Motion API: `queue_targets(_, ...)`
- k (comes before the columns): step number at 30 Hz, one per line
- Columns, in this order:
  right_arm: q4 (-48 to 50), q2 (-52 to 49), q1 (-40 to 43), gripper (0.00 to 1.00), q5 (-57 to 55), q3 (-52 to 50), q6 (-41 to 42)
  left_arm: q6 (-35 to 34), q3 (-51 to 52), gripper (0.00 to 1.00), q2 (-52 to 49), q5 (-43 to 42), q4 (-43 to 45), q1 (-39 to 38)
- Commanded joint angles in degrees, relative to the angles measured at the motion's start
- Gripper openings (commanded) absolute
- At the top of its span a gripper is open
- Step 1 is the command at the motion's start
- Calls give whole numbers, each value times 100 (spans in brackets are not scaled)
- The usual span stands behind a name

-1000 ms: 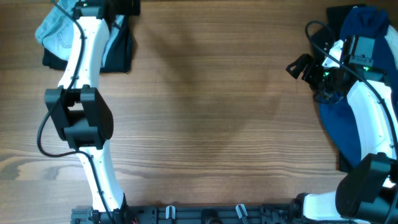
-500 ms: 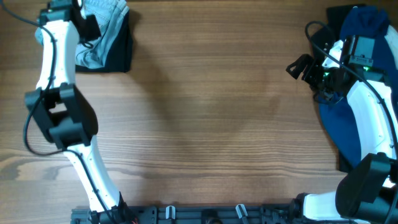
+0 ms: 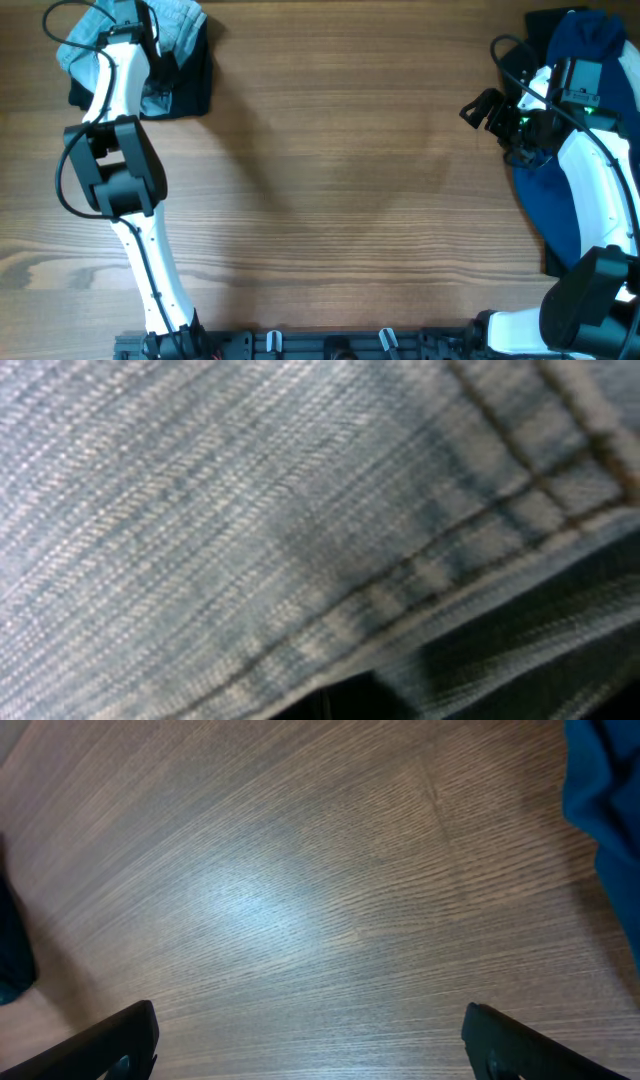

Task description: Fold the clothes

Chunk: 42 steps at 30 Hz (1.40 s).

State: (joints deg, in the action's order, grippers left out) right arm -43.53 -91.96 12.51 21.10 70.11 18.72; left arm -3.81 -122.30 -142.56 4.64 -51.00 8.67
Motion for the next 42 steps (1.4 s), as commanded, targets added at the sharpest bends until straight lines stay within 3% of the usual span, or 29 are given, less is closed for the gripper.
queue_targets(1, 133, -39, -17, 98, -13, 22, -192, -96, -531, 13, 658, -221, -216, -131)
queue_targets(3, 173, -28, -17, 98, 140, 142, -490, -96, -614, 33, 1137, -221, -323, -131)
queue_targets(4, 120, -20, -17, 99, 142, 264, -627, -96, -614, 47, 1377, -223, -354, -133)
queue_targets(5, -22, -15, -20, 99, 140, 461, -844, -98, -614, 71, 1637, -223, -396, -133)
queue_targets(6, -173, 0, -20, 99, 140, 654, -1016, -101, -614, 82, 1873, -223, -422, -133)
queue_targets(7, -590, 96, -20, 99, 140, 1102, -1445, -103, -614, 100, 2210, -223, -483, -142)
queue_targets(11, -1504, 389, -20, 100, 74, 1956, -2024, -98, -614, 100, 2601, -221, -603, -142)
queue_targets(15, -2216, 874, -20, 99, 57, 2669, -2022, -98, -612, 100, 2636, -221, -608, -142)
queue_targets(20, -2439, 1878, -20, 100, 157, 2785, -1860, -98, -612, 100, 2625, -221, -608, -142)
queue_targets(25, -2736, 2693, -17, 100, 442, 2782, 1032, -98, -612, 100, 2625, -221, -608, -142)
queue_targets(27, -2758, 2822, -17, 100, 212, 2782, 1340, -98, -614, 100, 2625, -221, -608, -142)
queue_targets(32, -3204, 2946, -17, 100, -662, 2782, 1086, -98, -612, 100, 2625, -221, -608, -142)
queue_targets(35, -3108, 2905, -17, 100, -601, 2780, -120, -98, -612, 100, 2625, -221, -608, -142)
queue_targets(38, -2369, 3086, -20, 100, -564, 2483, -1075, -98, -612, 100, 2625, -221, -608, -142)
queue_targets(42, -621, 4269, -33, 100, -455, 649, -1274, -98, -614, 100, 2625, -221, -608, -142)
